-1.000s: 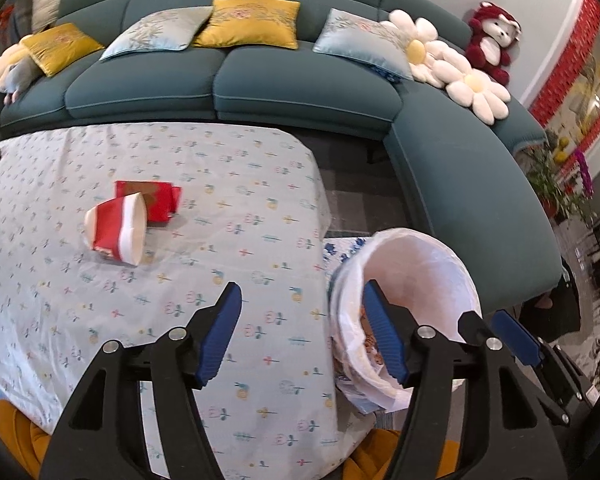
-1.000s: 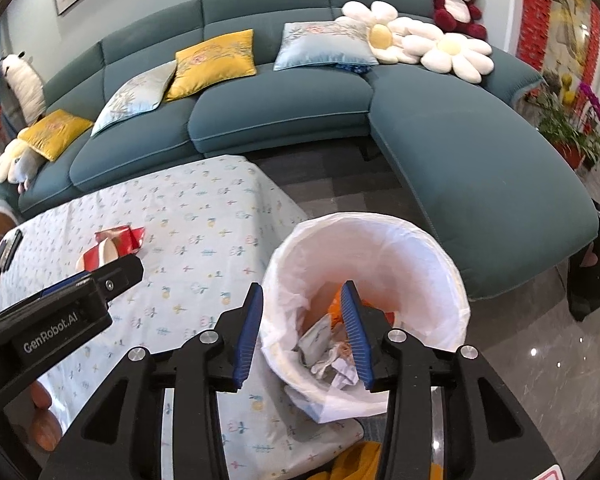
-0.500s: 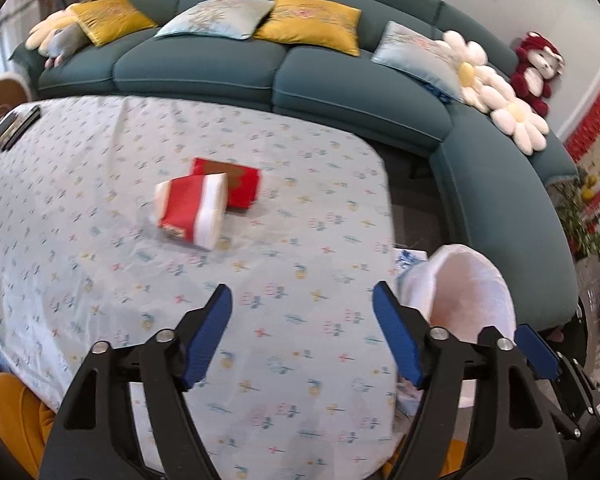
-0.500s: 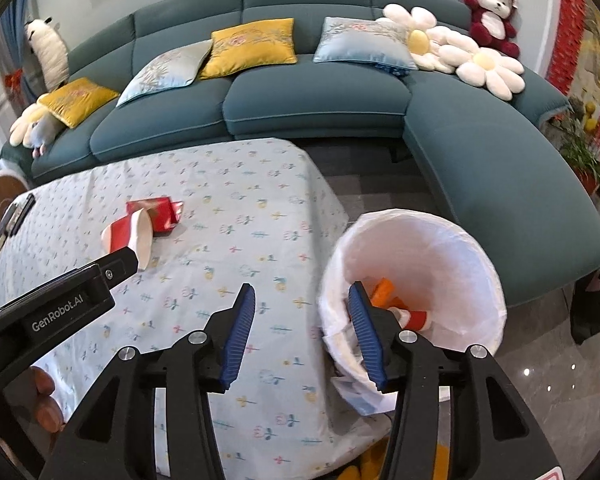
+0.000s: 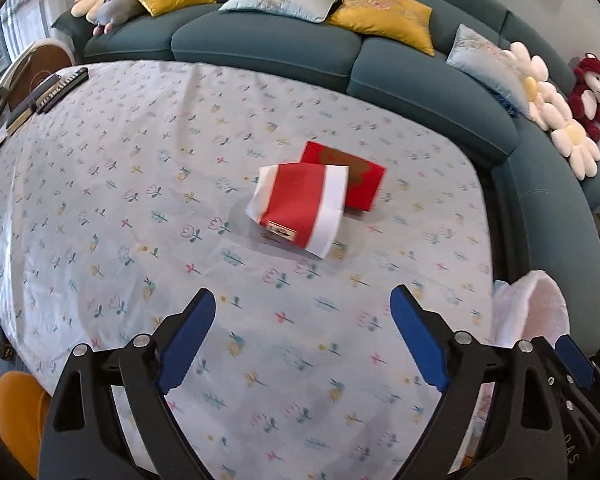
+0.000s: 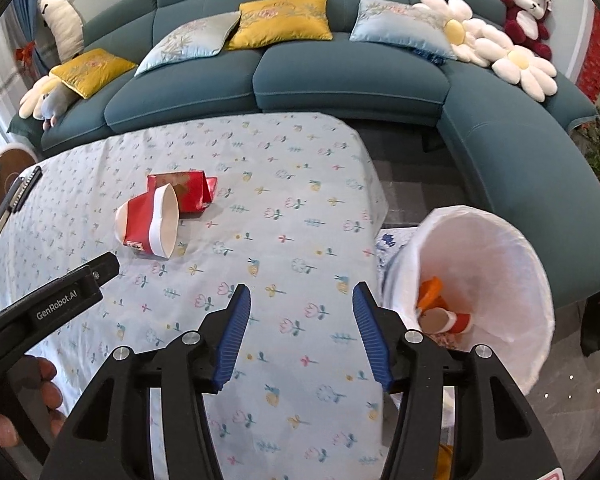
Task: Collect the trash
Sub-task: 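Move both tools back over the table toward the red cup and red box, then grasp the red-and-white paper cup with the left tool while the right tool grasps the red box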
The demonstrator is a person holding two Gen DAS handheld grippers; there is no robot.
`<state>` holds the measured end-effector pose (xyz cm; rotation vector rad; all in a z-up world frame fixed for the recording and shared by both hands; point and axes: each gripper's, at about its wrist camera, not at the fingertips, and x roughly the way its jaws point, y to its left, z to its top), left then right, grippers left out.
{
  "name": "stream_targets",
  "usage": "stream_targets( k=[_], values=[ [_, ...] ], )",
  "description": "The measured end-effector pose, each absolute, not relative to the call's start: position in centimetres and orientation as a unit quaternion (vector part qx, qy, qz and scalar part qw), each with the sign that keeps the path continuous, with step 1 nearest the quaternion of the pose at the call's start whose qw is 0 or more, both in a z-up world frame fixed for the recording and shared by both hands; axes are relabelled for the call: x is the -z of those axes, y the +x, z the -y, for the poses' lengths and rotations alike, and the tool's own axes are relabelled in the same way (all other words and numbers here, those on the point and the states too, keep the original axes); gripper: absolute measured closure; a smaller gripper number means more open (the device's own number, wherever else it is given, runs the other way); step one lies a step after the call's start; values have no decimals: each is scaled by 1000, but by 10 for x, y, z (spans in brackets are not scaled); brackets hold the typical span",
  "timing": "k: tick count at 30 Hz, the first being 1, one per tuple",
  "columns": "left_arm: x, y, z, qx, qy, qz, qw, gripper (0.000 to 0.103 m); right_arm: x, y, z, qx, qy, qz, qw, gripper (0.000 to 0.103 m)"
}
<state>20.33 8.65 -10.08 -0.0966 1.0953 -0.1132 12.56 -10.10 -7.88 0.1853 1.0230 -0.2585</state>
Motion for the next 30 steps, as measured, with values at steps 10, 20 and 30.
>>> stream_targets(
  k=[10,20,30],
  values=[
    [133,261,-72,76,-12,-539,839,18,110,182,100,110,98,-509,848,51],
    [171,301,-69,73,-9,-574,815,18,131,233,92,84,102,-520,844,51],
    [179,317,-81,102,-37,-595,797,77,147,281,70,45,105,-527,843,51]
  ],
)
